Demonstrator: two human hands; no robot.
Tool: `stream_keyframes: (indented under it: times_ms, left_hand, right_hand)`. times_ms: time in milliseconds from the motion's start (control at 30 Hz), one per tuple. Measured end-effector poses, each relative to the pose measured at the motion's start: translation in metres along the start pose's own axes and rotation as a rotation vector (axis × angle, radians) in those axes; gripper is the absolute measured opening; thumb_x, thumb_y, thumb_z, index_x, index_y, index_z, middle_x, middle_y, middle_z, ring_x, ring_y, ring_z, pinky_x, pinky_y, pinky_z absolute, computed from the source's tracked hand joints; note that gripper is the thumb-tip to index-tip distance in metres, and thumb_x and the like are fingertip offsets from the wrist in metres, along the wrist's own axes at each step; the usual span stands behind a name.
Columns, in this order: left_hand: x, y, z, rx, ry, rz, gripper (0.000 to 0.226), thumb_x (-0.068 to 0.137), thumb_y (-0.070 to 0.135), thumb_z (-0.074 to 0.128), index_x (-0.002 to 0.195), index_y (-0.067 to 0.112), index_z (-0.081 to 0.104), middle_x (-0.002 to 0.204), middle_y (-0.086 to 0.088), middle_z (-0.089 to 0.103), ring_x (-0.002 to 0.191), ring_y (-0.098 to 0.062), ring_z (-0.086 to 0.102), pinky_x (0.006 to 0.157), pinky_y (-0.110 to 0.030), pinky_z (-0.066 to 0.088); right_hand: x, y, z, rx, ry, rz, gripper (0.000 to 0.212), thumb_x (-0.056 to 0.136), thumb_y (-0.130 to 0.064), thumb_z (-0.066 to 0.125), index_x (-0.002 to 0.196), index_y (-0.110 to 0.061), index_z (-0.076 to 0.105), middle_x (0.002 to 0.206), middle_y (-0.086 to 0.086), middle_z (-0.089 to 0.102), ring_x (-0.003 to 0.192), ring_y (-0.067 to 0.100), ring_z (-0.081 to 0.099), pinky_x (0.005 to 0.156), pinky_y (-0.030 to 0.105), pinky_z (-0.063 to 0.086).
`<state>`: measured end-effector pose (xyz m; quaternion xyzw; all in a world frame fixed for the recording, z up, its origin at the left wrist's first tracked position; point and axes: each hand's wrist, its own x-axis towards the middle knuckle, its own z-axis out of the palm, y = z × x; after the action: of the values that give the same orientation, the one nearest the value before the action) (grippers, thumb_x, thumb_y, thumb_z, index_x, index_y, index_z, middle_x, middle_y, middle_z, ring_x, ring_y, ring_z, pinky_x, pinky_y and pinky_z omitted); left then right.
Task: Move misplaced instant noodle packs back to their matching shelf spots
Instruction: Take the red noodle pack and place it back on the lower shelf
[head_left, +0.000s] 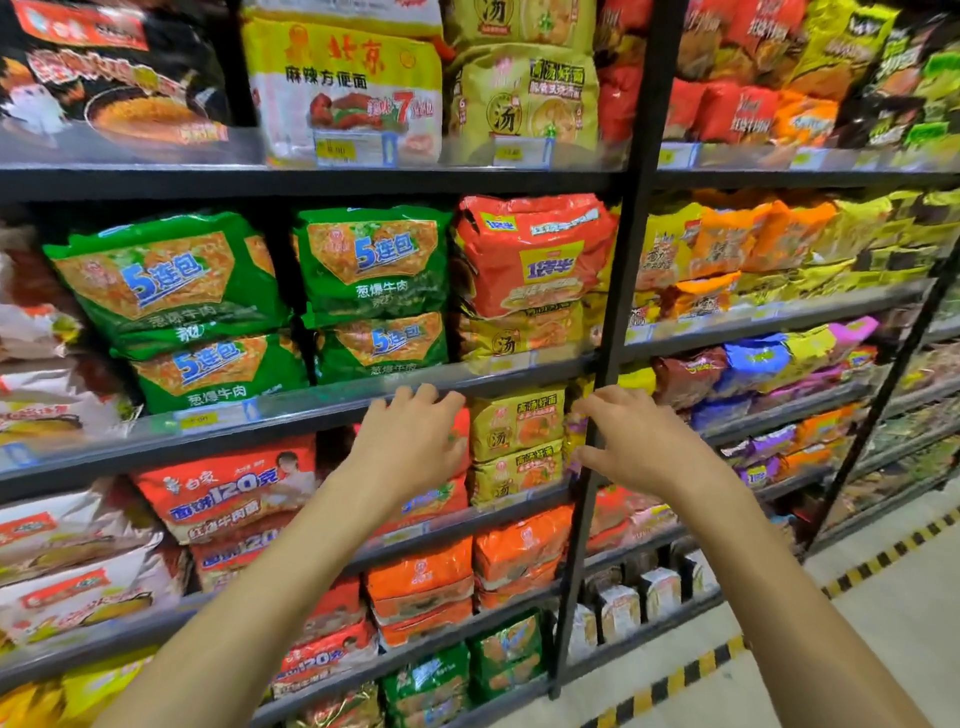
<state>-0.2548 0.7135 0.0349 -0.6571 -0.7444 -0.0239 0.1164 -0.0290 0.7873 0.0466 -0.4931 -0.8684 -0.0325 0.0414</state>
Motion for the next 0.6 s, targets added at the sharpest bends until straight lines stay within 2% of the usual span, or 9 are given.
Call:
stream_keyframes:
  times_ms: [133, 367, 467, 600]
  left_hand:
    - [0.038, 0.03, 0.0, 0.02, 0.034, -0.085, 0.055, 0.103, 0.045, 0.044, 0.153, 0.024, 0.034, 0.15, -0.008, 0.047, 0.139, -0.033, 0.043, 0.107, -0.049, 0.041]
    - [0.089, 0.056, 0.018, -0.008, 0.141, -0.219, 0.065, 0.103, 0.04, 0.047, 0.16, 0.027, 0.019, 0.154, -0.007, 0.042, 0.142, -0.032, 0.039, 0.107, -0.049, 0.043]
    - [0.111, 0.056, 0.023, -0.069, 0.252, -0.222, 0.066, 0.102, 0.037, 0.052, 0.16, 0.027, 0.022, 0.154, -0.009, 0.043, 0.139, -0.034, 0.043, 0.103, -0.05, 0.047]
    - [0.143, 0.049, 0.028, -0.19, 0.428, -0.224, 0.071, 0.101, 0.035, 0.055, 0.161, 0.026, 0.02, 0.148, -0.01, 0.049, 0.127, -0.035, 0.052, 0.09, -0.049, 0.053]
  right_hand:
    - [0.034, 0.048, -0.001, -0.001, 0.038, -0.065, 0.055, 0.1, -0.043, 0.052, 0.148, -0.02, 0.041, 0.154, 0.007, 0.038, 0.142, 0.029, 0.034, 0.108, 0.047, 0.041]
    - [0.098, 0.105, 0.001, 0.026, 0.056, -0.157, 0.058, 0.099, -0.045, 0.054, 0.15, -0.02, 0.04, 0.156, 0.008, 0.035, 0.143, 0.03, 0.032, 0.109, 0.047, 0.041]
    - [0.129, 0.123, 0.005, 0.072, 0.109, -0.175, 0.059, 0.099, -0.043, 0.055, 0.15, -0.019, 0.038, 0.156, 0.008, 0.034, 0.142, 0.031, 0.033, 0.109, 0.048, 0.041]
    - [0.17, 0.138, 0.007, 0.218, 0.24, -0.211, 0.07, 0.098, -0.034, 0.058, 0.157, -0.026, 0.022, 0.159, 0.006, 0.028, 0.143, 0.032, 0.033, 0.109, 0.047, 0.042]
